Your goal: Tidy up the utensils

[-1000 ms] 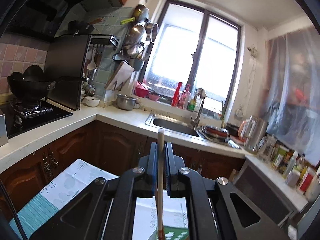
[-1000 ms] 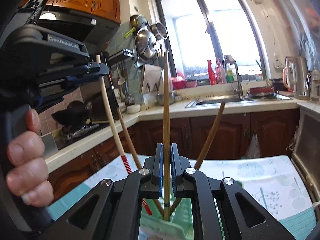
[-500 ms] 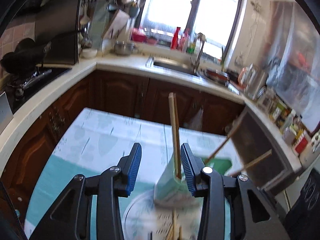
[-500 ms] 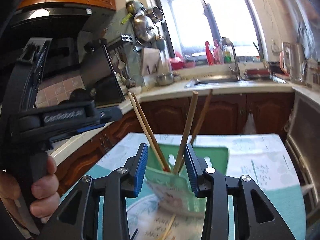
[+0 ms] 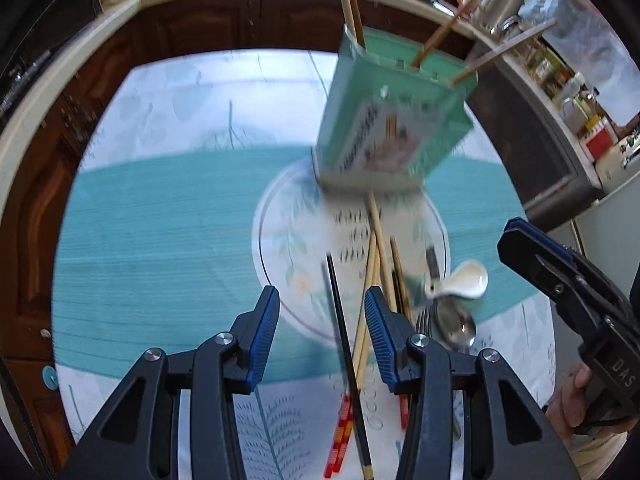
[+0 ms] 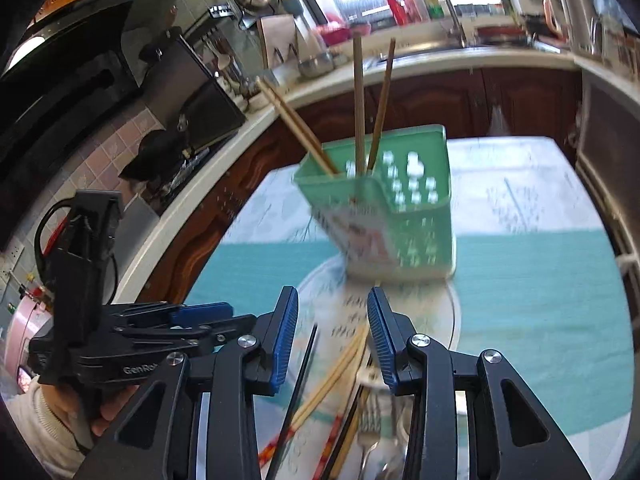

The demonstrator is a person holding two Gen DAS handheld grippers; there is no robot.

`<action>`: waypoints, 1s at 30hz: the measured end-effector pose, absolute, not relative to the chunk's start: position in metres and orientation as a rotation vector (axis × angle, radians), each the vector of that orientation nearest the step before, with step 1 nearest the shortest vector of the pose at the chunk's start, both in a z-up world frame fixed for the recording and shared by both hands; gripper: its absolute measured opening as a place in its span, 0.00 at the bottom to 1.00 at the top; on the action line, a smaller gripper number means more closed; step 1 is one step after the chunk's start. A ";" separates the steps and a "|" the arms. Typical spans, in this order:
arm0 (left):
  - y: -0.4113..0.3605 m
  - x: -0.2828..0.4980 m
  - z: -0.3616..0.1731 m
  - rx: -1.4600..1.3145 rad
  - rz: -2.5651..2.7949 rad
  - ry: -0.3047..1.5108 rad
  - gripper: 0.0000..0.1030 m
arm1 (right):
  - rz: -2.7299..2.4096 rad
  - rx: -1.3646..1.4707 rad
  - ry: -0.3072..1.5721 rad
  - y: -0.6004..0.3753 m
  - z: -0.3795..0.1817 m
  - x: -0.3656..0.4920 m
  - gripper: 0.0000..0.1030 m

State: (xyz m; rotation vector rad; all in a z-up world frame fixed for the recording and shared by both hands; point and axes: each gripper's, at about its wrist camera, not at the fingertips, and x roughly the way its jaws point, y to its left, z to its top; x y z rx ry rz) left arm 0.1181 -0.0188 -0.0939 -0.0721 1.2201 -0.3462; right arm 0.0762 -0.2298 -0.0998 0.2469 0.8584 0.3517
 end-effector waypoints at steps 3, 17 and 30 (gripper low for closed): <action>-0.020 0.113 -0.112 -0.102 -0.371 1.290 0.41 | 0.368 0.235 0.883 -0.224 -0.108 0.060 0.36; -0.024 0.103 -0.161 -0.197 -0.417 1.382 0.41 | 0.334 0.256 1.015 -0.221 -0.162 0.027 0.36; -0.051 0.129 -0.163 -0.107 -0.354 1.367 0.29 | 0.340 0.292 1.023 -0.225 -0.165 0.034 0.36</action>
